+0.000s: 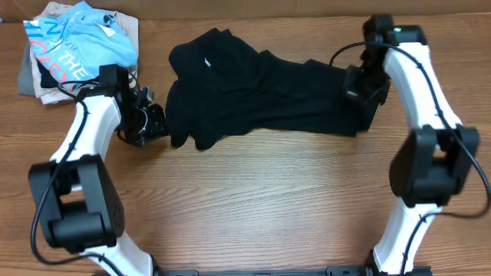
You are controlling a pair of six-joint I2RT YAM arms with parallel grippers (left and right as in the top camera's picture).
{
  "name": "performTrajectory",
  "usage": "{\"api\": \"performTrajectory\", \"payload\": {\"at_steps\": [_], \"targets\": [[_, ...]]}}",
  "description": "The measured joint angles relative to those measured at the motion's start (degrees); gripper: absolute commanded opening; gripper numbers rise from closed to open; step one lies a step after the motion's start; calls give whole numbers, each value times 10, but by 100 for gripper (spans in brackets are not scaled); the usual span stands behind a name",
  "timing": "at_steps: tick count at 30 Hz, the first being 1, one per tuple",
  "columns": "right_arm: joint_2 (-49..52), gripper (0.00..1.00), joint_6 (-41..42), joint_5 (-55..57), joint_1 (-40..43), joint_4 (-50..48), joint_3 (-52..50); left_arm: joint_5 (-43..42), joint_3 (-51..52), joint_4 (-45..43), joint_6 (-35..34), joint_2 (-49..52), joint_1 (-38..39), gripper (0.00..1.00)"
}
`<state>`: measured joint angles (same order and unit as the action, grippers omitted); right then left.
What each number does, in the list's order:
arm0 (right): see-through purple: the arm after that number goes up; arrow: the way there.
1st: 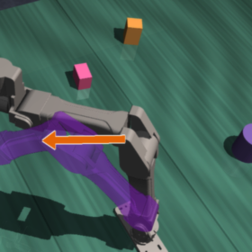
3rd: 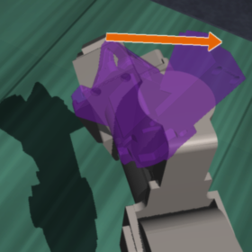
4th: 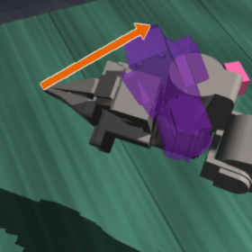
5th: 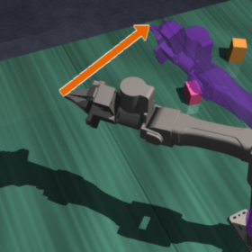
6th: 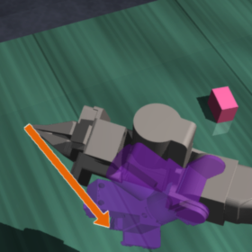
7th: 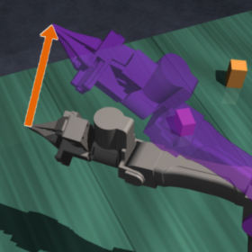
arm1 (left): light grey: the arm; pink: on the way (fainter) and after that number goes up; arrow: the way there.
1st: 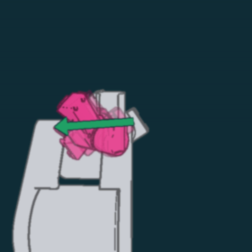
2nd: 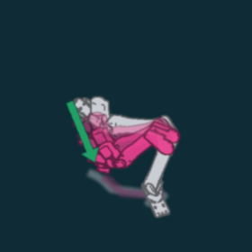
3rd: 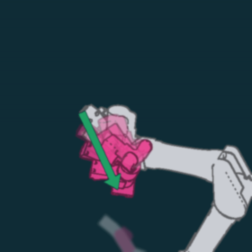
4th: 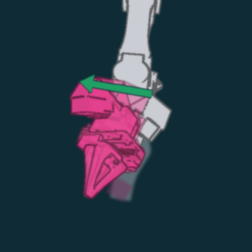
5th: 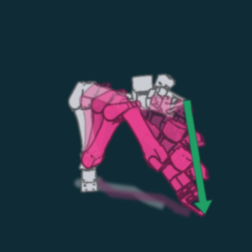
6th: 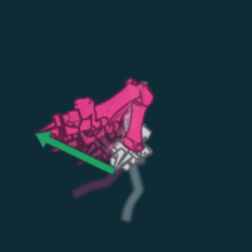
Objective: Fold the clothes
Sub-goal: 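Grasp the garment's left end with the left gripper, right holding right end, then lift the garment with both grippers and stretch it apart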
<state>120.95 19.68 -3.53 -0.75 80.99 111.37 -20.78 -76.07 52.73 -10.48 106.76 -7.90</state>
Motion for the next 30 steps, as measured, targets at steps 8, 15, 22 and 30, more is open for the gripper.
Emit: {"api": "performTrajectory", "payload": {"at_steps": [8,15,22,30], "targets": [[-106,4,42,30,0,62,3,4,-7,33,7,-121,0,57],[-123,4,52,38,0,102,3,4,-15,6,17,-79,3,67],[-123,4,56,40,-5,100,-5,-3,-15,-57,16,26,30,66],[-122,4,56,40,-21,98,-5,-6,-15,-104,0,91,68,62]]}}
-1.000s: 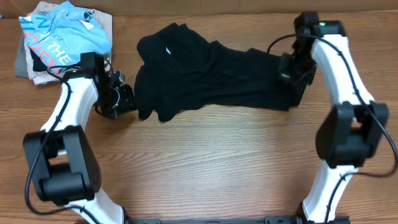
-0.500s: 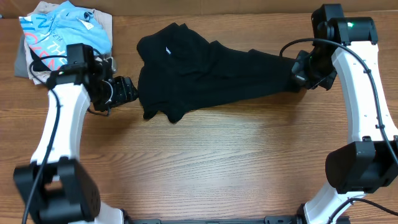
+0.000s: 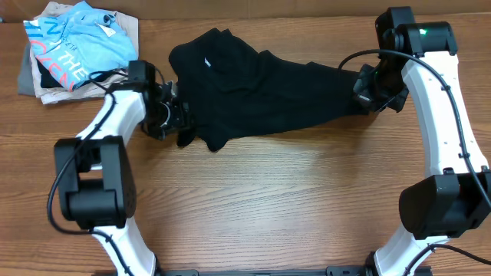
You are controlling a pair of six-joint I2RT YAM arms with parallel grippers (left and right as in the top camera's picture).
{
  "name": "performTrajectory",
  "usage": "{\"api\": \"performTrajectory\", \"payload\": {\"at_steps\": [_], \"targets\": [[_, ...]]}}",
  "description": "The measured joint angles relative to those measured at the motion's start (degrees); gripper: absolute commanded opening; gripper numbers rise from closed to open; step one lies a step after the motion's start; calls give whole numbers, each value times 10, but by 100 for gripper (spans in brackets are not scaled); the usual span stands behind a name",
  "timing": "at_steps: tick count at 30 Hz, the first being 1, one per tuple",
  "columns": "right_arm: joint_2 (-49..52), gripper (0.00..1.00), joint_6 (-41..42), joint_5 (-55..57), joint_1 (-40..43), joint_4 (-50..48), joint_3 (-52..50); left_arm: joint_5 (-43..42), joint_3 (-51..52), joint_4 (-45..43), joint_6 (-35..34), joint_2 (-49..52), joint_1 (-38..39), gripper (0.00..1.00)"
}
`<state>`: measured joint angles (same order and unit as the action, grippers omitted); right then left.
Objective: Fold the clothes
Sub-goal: 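Lift the garment with both grippers and stretch it apart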
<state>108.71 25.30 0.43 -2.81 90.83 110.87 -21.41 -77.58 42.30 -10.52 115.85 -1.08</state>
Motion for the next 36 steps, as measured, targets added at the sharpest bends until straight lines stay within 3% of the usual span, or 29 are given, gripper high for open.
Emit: {"api": "performTrajectory", "payload": {"at_steps": [2,3,5,6,11,17,22,29,36], "targets": [[0,4,0,0,0,0,0,-3,-3,-3,-5,11,3,55],[0,4,0,0,0,1,0,-4,-4,-4,-7,14,3,43],[0,4,1,0,0,1,0,-7,-7,-5,-13,21,3,8],[0,4,2,0,0,1,0,-7,-9,-5,-13,25,2,4],[0,4,10,0,0,1,0,-10,-14,17,-13,33,-1,4],[-16,4,34,25,0,35,-3,0,-27,136,-13,28,0,4],[-84,4,49,48,0,53,-29,17,-27,202,-13,-58,0,4],[-259,4,56,55,0,33,-163,40,-43,301,-13,-257,0,4],[-374,4,59,32,0,-17,-332,46,-42,379,-13,-298,0,4]]}}
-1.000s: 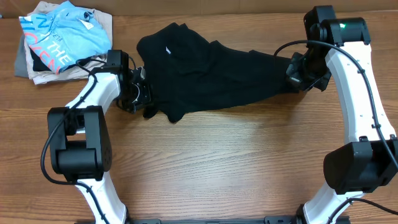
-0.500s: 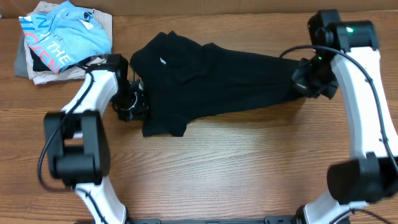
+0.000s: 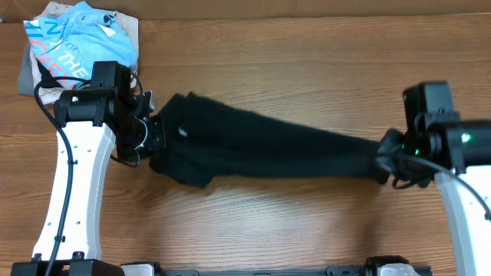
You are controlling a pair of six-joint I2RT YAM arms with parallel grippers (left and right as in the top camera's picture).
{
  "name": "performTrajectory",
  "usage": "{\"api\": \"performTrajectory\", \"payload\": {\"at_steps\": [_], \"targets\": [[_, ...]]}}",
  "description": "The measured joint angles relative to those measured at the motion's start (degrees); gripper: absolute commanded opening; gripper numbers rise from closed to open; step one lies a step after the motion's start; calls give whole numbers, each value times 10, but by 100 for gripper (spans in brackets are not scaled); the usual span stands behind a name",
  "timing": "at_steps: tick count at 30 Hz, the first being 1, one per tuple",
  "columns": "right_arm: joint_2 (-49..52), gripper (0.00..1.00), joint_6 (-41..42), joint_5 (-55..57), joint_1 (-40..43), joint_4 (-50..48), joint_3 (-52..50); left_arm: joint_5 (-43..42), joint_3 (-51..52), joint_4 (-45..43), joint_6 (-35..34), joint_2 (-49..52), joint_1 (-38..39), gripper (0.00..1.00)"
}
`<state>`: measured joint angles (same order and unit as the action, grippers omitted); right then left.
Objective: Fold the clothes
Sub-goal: 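Lift the garment with both grippers and stretch it apart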
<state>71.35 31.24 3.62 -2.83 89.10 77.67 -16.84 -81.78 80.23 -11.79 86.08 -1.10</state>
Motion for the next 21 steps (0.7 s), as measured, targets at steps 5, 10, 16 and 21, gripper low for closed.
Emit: {"api": "performTrajectory", "payload": {"at_steps": [5,10,16,21], "targets": [[-10,4,1,-15,0,-17,-68,0,25,46,4,0,0,4],[-10,4,1,-33,0,-31,-91,-1,83,52,4,0,0,4],[-10,27,3,-47,0,-41,-91,-19,139,69,12,0,0,6],[-10,47,3,-49,0,-44,-91,-28,145,117,17,0,0,13]]}}
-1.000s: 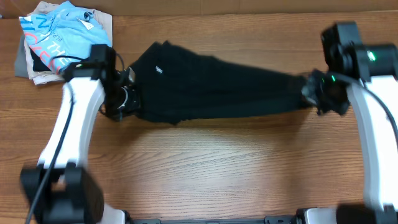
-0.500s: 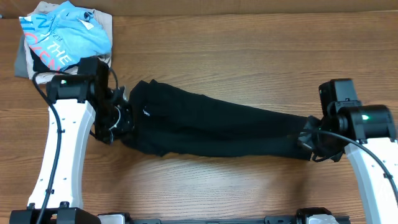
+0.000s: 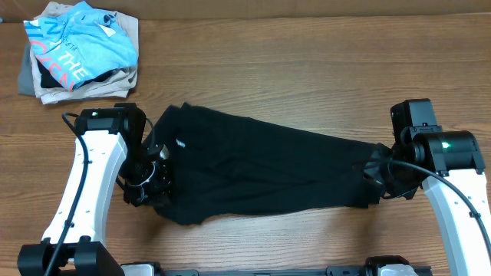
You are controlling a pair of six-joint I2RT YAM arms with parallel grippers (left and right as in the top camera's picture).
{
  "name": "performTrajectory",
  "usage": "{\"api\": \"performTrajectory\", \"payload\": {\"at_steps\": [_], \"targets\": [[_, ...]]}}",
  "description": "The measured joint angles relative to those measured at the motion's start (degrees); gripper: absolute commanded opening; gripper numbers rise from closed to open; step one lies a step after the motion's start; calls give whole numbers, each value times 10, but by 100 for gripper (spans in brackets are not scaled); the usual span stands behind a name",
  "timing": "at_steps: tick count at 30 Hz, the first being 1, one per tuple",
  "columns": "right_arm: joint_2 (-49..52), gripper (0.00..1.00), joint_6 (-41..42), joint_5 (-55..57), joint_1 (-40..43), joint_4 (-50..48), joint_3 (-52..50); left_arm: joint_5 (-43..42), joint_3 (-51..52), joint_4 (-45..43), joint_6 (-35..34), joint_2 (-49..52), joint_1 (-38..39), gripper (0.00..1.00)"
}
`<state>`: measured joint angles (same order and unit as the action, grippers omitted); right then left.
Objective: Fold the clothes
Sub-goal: 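Lift the garment with both grippers and stretch it apart, then lower the stretched garment flat onto the table with both grippers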
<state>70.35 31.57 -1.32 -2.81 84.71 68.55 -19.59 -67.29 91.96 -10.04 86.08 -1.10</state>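
Observation:
A black garment [image 3: 261, 172] lies stretched across the wooden table from left to right in the overhead view. My left gripper [image 3: 156, 184] is at its left end and looks shut on the black cloth there. My right gripper [image 3: 374, 179] is at the right end, shut on the cloth's bunched edge. The fingers of both grippers are mostly hidden by the fabric and the arms.
A pile of clothes with a light blue printed shirt [image 3: 77, 42] on top sits at the far left corner of the table [image 3: 307, 61]. The arm bases stand at the near edge.
Both grippers have come toward the near edge with the garment. The cloth now lies wider and flatter, lower on the table, where it was stretched into a narrow band.
The black garment lay crumpled at the far middle, my grippers at its two ends. Then both were on the cloth. Then it hung stretched between them in mid-table. Now it lies spread nearer the front edge, still held at both ends.

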Motion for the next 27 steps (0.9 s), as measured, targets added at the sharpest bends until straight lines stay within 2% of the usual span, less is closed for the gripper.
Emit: {"api": "performTrajectory", "payload": {"at_steps": [1,2,5,7,12,21,27], "targets": [[0,63,3,0,0,-3,0,-1,0,3,2,0,0,21],[0,73,3,0,0,-7,1,-1,0,3,4,-1,0,34],[0,90,1,-2,0,-38,5,-3,0,4,8,-7,0,100],[0,96,1,-2,0,-66,8,0,0,4,9,-11,0,100],[7,97,-3,-2,0,-104,9,2,0,-30,8,-13,0,100],[118,97,-3,-2,0,-165,11,3,1,-265,5,-6,0,100],[189,97,-3,-2,0,-183,11,3,1,-374,9,71,0,100]]}}
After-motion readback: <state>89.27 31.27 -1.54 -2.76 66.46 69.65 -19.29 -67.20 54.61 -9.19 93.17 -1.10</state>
